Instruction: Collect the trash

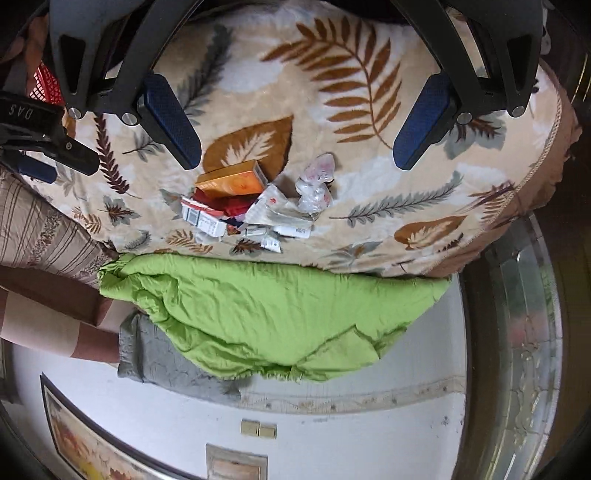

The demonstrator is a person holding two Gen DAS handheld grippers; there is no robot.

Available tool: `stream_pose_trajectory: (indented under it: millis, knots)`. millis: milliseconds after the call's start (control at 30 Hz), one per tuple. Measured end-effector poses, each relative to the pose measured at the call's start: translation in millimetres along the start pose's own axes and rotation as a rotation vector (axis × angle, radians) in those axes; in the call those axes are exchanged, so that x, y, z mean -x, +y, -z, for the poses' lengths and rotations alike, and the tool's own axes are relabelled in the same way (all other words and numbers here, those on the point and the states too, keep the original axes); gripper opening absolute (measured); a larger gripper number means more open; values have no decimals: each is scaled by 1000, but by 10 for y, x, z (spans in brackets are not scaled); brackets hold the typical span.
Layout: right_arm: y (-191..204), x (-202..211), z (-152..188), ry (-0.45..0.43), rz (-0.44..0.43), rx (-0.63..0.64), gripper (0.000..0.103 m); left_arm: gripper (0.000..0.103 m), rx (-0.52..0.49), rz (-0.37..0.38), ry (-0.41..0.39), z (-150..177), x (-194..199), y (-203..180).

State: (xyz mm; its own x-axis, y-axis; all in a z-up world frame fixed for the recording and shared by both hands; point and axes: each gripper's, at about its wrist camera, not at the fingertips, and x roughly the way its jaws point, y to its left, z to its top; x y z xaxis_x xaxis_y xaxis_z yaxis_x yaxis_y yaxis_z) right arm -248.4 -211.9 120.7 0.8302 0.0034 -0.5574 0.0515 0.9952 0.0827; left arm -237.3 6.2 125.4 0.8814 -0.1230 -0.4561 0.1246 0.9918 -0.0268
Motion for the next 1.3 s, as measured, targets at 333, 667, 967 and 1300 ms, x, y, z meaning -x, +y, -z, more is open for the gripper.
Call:
stream_pose_trajectory:
  millis: [333, 667, 967, 1300]
  knots:
    - [44, 359, 148, -97, 54, 61, 103, 103, -46, 5, -24, 50, 160, -198]
    - [28, 319, 174, -68, 54, 45, 103, 103, -75, 8, 10, 105, 127, -277]
    - [5, 294, 194, -59, 70, 48, 103, 103, -77, 6, 21, 113, 117, -273]
    - [36, 268, 188, -41, 81, 49, 103, 103, -67, 7, 29, 140, 84, -250]
